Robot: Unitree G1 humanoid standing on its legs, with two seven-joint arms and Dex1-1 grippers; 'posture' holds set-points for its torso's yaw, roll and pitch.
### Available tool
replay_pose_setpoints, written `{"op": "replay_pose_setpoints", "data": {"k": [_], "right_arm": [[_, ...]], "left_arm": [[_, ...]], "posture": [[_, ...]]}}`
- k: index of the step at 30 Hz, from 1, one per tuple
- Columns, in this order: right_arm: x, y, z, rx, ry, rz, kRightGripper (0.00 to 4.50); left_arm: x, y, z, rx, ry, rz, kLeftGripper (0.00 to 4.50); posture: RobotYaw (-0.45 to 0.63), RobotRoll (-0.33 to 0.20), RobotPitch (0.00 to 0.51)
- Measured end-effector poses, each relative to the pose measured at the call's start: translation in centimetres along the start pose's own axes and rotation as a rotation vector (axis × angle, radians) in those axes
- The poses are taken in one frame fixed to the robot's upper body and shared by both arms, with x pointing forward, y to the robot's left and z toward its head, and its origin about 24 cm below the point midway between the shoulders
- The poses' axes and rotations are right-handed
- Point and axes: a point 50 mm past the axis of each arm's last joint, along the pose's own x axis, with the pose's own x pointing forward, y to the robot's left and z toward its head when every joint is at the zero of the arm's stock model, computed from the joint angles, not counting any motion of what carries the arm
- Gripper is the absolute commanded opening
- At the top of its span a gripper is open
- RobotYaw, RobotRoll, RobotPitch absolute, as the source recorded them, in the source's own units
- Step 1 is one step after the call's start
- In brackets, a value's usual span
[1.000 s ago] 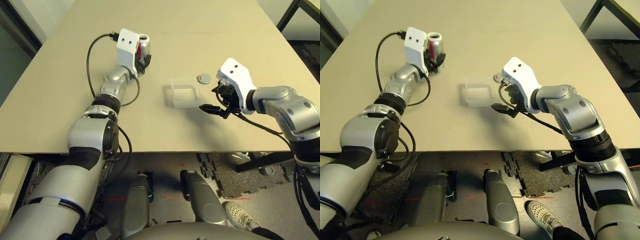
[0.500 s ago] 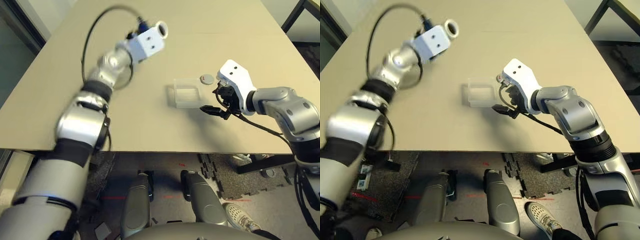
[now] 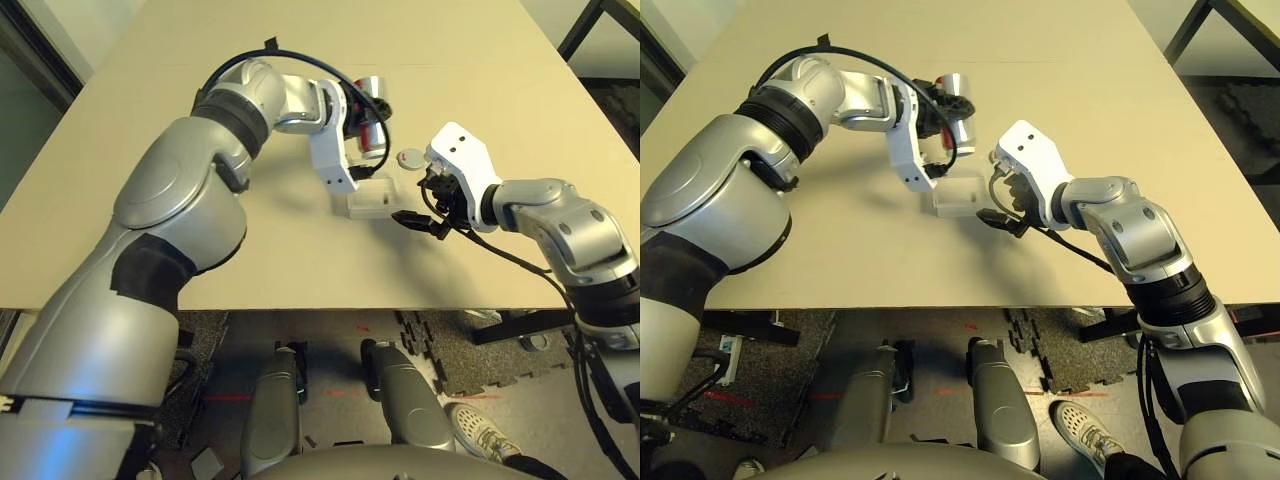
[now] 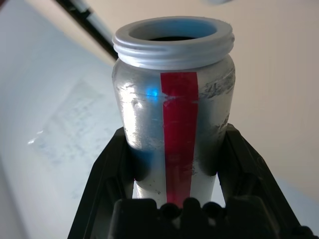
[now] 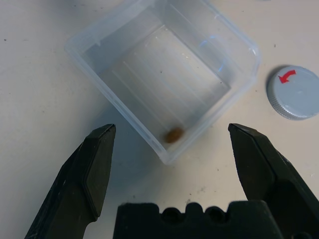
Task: Pour the medicine from the bottle into the box.
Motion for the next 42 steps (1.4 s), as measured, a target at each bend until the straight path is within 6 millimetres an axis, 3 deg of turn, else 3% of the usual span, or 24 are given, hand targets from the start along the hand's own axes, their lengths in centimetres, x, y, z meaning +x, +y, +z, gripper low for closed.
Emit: {"op": "replay_pose_setpoints", "data": {"k": [5, 11, 13, 16, 18, 22, 25, 30, 35, 42], "right_arm": [[-0.1, -0.1, -0.2, 0.005, 0.002, -0.01, 4.5], [-0.3, -0.2, -0.2, 0.001, 0.006, -0.01, 4.5], [-0.3, -0.2, -0.2, -0.001, 0.007, -0.005, 4.5], [-0.4, -0.3, 0.0, -0.006, 0.006, 0.001, 4.5], [-0.5, -0.3, -0.1, -0.008, 0.01, 0.004, 4.5], [-0.7, -0.5, -0.1, -0.012, 0.018, 0.011, 4.5], [-0.8, -0.5, -0.2, -0.014, 0.023, 0.017, 4.5], [-0.8, -0.5, 0.0, -0.016, 0.024, 0.031, 4.5], [-0.6, -0.2, 0.2, 0.007, 0.018, 0.055, 4.5], [-0.5, 0.1, 0.2, 0.028, 0.015, 0.075, 4.5]], "left_arm": [[-0.2, -0.5, -0.2, -0.091, 0.026, -0.018, 2.48], [-0.6, -3.0, 0.3, -0.467, 0.08, -0.026, 2.48], [-0.9, -3.9, -0.1, -0.789, 0.155, 0.047, 2.48], [-1.8, -6.0, -1.0, -1.404, 0.266, 0.222, 2.48], [-2.7, -7.6, -1.3, -1.652, 0.324, 0.31, 2.48], [-3.9, -10.4, -1.0, -1.951, 0.421, 0.479, 2.48], [-4.3, -12.2, 0.3, -2.096, 0.477, 0.597, 2.48], [-3.8, -13.5, 2.8, -2.227, 0.548, 0.711, 2.48], [-2.8, -15.2, 6.7, -2.369, 0.627, 0.689, 2.48], [-3.2, -15.3, 6.8, -2.399, 0.679, 0.738, 2.48]], "posture": [[-0.2, 0.0, 0.169], [-0.18, 0.0, 0.176], [-0.18, 0.0, 0.179], [-0.17, 0.0, 0.183], [-0.16, 0.0, 0.186], [-0.15, 0.0, 0.192], [-0.14, 0.0, 0.194], [-0.13, 0.0, 0.201], [-0.14, 0.0, 0.201], [-0.15, 0.0, 0.2]]}}
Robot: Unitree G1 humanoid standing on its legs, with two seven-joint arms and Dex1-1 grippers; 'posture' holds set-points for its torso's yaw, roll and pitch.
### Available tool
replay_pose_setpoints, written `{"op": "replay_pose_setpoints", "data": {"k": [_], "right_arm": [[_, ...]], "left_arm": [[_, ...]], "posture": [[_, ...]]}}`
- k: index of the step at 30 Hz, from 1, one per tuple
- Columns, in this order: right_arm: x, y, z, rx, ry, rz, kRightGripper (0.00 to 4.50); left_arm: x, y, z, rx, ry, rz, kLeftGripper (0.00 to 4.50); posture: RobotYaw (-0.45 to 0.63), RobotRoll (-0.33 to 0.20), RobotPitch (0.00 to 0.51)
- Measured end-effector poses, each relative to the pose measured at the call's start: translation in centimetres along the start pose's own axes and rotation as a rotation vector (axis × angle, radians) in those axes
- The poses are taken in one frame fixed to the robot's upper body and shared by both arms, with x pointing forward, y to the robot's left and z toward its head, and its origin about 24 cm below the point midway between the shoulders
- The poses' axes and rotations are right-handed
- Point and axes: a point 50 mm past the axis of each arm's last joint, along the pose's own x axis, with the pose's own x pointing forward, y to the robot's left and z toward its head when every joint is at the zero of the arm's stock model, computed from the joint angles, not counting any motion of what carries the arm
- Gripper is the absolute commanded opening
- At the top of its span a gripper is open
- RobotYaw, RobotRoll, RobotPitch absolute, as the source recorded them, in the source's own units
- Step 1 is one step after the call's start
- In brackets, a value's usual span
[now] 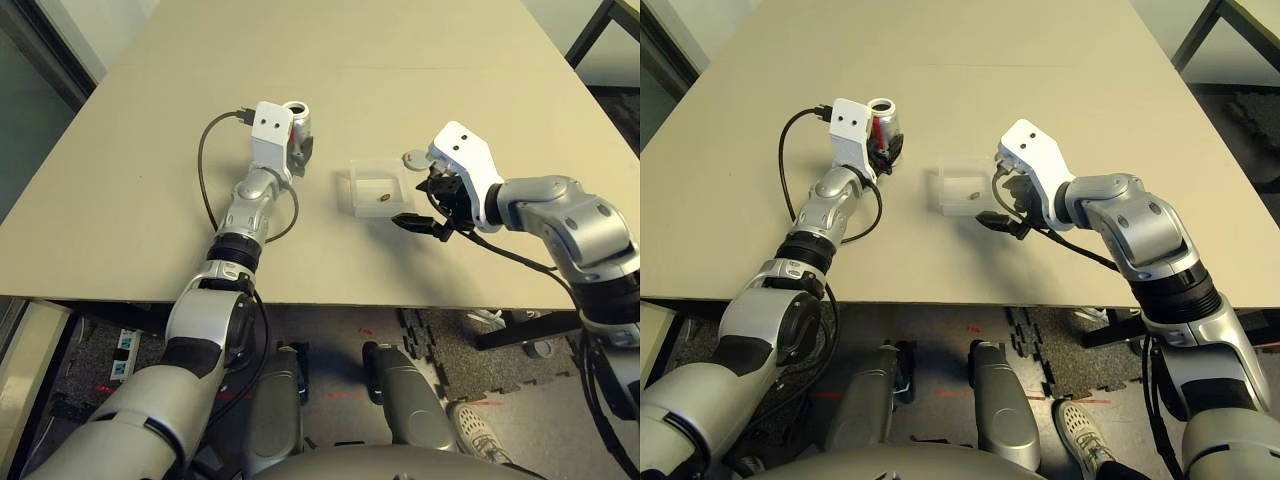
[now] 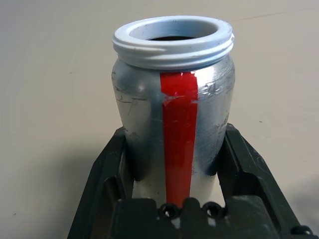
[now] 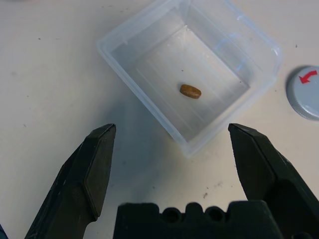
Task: Pour the medicine from the bottle into the box.
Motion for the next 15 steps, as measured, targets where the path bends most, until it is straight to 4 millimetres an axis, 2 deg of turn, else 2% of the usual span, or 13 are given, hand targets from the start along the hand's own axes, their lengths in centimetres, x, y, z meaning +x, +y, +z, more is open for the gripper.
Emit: {"op": "replay_pose_setpoints", "data": {"k": [15], "right_arm": [[-0.19, -0.19, 0.06, 0.006, -0.007, -0.015, 4.5]], "left_arm": [[-0.26, 0.22, -0.47, 0.037, 0.002, -0.015, 2.48]], "posture": [[-0.16, 0.0, 0.194]]}}
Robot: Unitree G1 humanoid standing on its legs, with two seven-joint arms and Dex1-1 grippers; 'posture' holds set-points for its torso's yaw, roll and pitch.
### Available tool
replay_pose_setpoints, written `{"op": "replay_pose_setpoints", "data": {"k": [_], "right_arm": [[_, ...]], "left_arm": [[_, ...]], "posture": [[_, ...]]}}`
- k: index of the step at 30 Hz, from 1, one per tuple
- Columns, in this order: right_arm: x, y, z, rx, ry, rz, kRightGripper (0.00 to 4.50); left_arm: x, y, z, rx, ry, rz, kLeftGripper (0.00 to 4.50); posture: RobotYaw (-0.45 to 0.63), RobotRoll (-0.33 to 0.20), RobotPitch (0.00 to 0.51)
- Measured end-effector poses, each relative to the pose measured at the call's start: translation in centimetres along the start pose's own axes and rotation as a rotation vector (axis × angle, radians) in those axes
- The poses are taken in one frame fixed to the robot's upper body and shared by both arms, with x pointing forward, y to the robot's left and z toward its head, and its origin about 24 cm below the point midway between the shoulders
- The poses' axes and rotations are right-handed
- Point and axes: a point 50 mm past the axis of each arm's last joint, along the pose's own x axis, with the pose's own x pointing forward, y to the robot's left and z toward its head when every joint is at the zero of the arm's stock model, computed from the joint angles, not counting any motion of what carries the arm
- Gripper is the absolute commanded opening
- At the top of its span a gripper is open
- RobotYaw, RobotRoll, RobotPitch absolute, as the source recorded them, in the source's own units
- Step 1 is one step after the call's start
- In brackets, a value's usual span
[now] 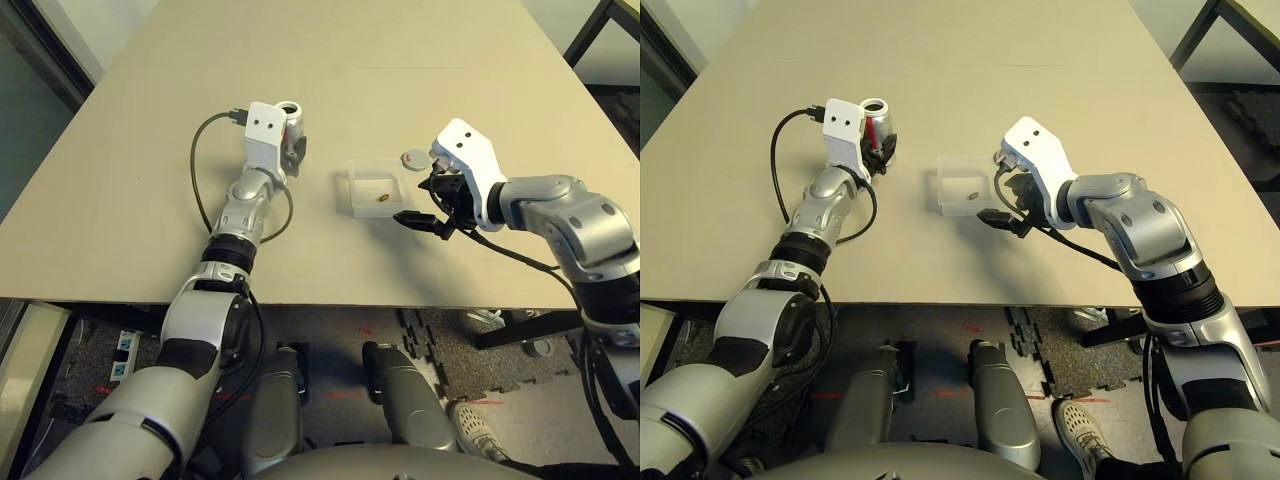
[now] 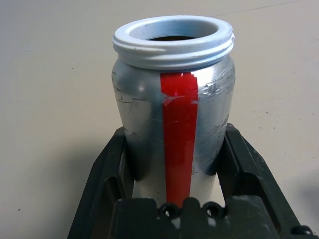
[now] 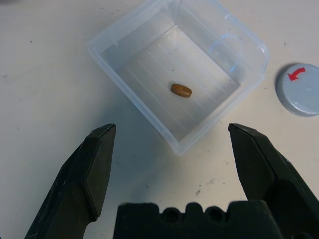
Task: Pour the medicine from the bottle into the box.
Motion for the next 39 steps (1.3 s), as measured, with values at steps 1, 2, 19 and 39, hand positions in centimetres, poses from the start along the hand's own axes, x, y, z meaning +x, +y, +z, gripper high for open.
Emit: {"op": "replay_pose_setpoints", "data": {"k": [1, 2, 19, 39], "right_arm": [[0.0, 0.0, 0.0, 0.0, 0.0, 0.0, 4.5], [0.0, 0.0, 0.0, 0.0, 0.0, 0.0, 4.5], [-0.4, -0.3, 0.0, 0.002, -0.006, -0.02, 4.5], [-0.6, -0.4, 0.1, -0.005, -0.018, -0.02, 4.5]], "left_arm": [[0.0, 0.0, 0.0, 0.003, -0.002, -0.001, 2.48], [-0.1, 0.0, -0.1, 0.004, -0.004, -0.001, 2.48], [-1.4, -0.1, -2.0, -0.019, 0.026, 0.006, 4.25], [-3.2, 0.7, -2.5, -0.01, 0.049, 0.029, 4.47]], "posture": [[-0.16, 0.0, 0.194], [-0.16, 0.0, 0.193], [-0.17, 0.0, 0.183], [-0.15, 0.0, 0.188]]}}
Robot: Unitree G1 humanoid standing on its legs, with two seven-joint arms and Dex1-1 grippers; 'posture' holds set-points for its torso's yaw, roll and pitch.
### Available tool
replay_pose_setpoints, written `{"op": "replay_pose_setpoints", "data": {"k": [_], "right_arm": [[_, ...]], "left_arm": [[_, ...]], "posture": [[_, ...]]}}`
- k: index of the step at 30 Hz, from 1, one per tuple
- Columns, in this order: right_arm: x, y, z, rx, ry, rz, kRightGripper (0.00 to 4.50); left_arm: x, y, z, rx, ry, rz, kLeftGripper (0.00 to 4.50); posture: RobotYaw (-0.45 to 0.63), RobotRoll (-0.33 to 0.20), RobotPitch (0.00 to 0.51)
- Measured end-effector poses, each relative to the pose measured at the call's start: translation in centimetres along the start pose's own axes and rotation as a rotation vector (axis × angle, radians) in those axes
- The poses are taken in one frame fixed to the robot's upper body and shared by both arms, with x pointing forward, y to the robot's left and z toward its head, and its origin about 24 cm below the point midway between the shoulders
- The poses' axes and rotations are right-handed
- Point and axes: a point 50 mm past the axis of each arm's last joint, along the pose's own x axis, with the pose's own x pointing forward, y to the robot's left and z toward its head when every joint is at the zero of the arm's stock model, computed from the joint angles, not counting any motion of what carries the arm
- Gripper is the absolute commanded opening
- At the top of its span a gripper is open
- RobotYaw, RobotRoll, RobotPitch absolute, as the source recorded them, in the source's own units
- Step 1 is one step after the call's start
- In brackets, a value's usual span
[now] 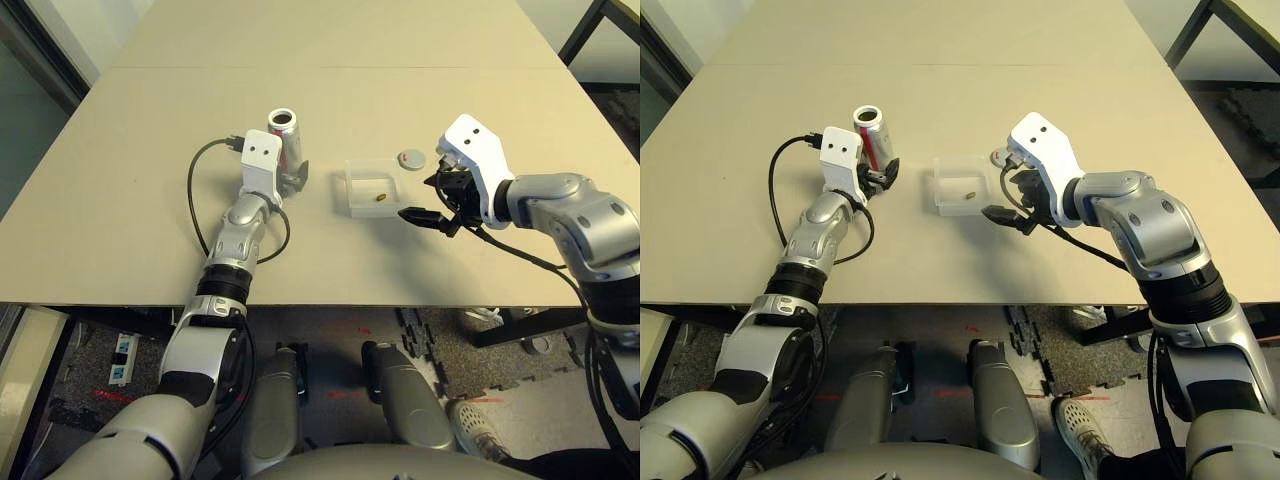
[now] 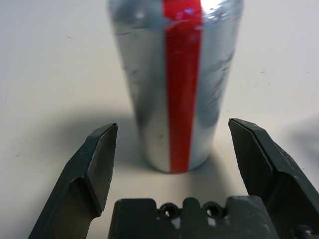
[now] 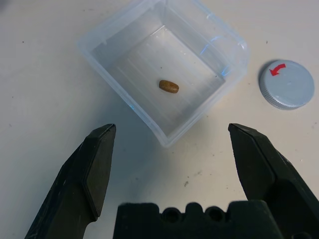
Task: Pour the medicine from the bottle into the box.
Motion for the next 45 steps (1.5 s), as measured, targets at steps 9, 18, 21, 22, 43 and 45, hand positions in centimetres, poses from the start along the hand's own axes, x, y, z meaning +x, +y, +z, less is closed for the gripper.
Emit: {"op": "replay_pose_setpoints", "data": {"k": [9, 18, 21, 22, 43, 45], "right_arm": [[-2.1, -0.2, 0.4, 0.23, -0.212, -0.03, 4.5], [-1.4, -3.9, -2.8, 0.45, -0.336, -0.597, 4.5], [-1.6, -5.4, -3.7, 0.4, -0.352, -0.807, 4.5], [-1.6, -5.9, -3.9, 0.391, -0.371, -0.875, 4.5], [-2.2, -7.9, -8.9, 0.411, -0.277, -1.283, 4.5], [-2.4, -7.7, -9.1, 0.411, -0.274, -1.287, 4.5]], "left_arm": [[-4.2, 0.9, -0.5, -0.002, 0.018, 0.01, 4.47], [-6.3, 6.2, 2.3, 0.011, -0.047, 0.144, 4.47], [-5.6, 8.4, 4.0, 0.023, -0.111, 0.191, 4.47], [-5.3, 9.2, 4.3, 0.024, -0.122, 0.206, 4.47], [-3.6, 15.4, 3.1, -0.039, -0.085, 0.333, 4.47], [-3.8, 15.6, 2.9, -0.041, -0.077, 0.334, 4.47]], "posture": [[-0.13, 0.0, 0.21], [-0.1, 0.0, 0.231], [-0.1, 0.0, 0.236], [-0.1, 0.0, 0.241], [-0.2, 0.0, 0.267], [-0.2, 0.0, 0.278]]}}
